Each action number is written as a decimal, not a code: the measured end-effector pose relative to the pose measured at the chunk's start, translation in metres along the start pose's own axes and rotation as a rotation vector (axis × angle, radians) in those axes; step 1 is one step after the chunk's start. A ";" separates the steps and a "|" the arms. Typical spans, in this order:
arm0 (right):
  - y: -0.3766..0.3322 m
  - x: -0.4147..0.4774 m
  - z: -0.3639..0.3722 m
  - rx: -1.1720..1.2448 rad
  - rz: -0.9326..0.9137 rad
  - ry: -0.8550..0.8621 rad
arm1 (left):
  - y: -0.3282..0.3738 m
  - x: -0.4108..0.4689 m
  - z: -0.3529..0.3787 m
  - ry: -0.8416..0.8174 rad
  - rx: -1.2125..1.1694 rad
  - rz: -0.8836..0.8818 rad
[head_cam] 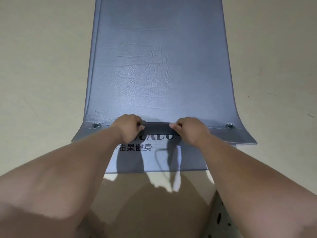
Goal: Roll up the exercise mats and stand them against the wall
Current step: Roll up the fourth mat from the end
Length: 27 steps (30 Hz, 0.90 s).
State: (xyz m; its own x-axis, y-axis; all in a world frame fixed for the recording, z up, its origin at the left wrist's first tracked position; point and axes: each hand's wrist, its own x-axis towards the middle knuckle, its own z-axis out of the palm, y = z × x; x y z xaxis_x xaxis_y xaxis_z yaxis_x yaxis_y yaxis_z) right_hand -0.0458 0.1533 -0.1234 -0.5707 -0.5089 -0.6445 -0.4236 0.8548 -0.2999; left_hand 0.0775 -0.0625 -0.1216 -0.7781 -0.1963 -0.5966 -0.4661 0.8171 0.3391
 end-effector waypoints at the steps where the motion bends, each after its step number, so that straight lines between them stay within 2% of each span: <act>1: -0.006 -0.002 0.000 -0.050 0.026 0.030 | 0.002 0.002 -0.006 -0.030 -0.013 -0.007; 3: -0.015 -0.003 -0.002 -0.128 0.039 0.049 | 0.005 0.001 -0.014 -0.084 -0.053 -0.025; 6: -0.021 0.001 -0.017 -0.155 0.039 -0.082 | 0.005 -0.004 -0.031 -0.215 -0.140 -0.002; 8: -0.025 0.004 -0.027 -0.112 0.054 -0.151 | 0.008 -0.001 -0.042 -0.279 -0.066 -0.002; 9: -0.026 0.004 -0.027 -0.086 0.081 -0.119 | 0.010 0.003 -0.042 -0.279 -0.017 -0.007; 10: -0.029 0.001 -0.025 -0.094 0.085 -0.029 | 0.013 0.007 -0.038 -0.261 0.036 -0.030; 12: -0.033 -0.009 -0.006 -0.256 -0.015 0.331 | 0.016 0.011 -0.023 -0.176 0.151 -0.081; 13: -0.034 -0.017 0.009 -0.348 -0.067 0.440 | 0.019 0.011 -0.015 -0.129 0.198 -0.093; 16: -0.025 -0.034 0.052 -0.434 -0.280 0.604 | 0.019 0.015 -0.004 -0.048 0.219 -0.122; 18: -0.008 -0.039 0.073 -0.487 -0.366 0.575 | 0.015 0.022 -0.003 -0.032 0.223 -0.133; 21: 0.005 -0.039 0.081 -0.595 -0.247 0.344 | 0.012 0.028 -0.001 -0.009 0.293 -0.127; 23: 0.004 -0.031 0.081 -0.661 -0.173 0.171 | 0.011 0.024 0.000 0.095 0.381 -0.085; 25: 0.001 -0.023 0.077 -0.665 -0.136 0.091 | 0.012 0.018 0.005 0.274 0.493 0.085; 27: 0.000 -0.018 0.073 -0.637 -0.138 0.073 | 0.013 0.008 0.023 0.377 0.547 0.314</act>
State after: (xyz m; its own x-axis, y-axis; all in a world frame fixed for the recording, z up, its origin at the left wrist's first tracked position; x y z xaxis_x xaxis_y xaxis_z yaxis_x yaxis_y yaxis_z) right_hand 0.0157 0.1695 -0.1633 -0.5181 -0.6345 -0.5735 -0.8174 0.5647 0.1138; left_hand 0.0751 -0.0414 -0.1384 -0.9784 -0.0007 -0.2069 0.0030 0.9998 -0.0173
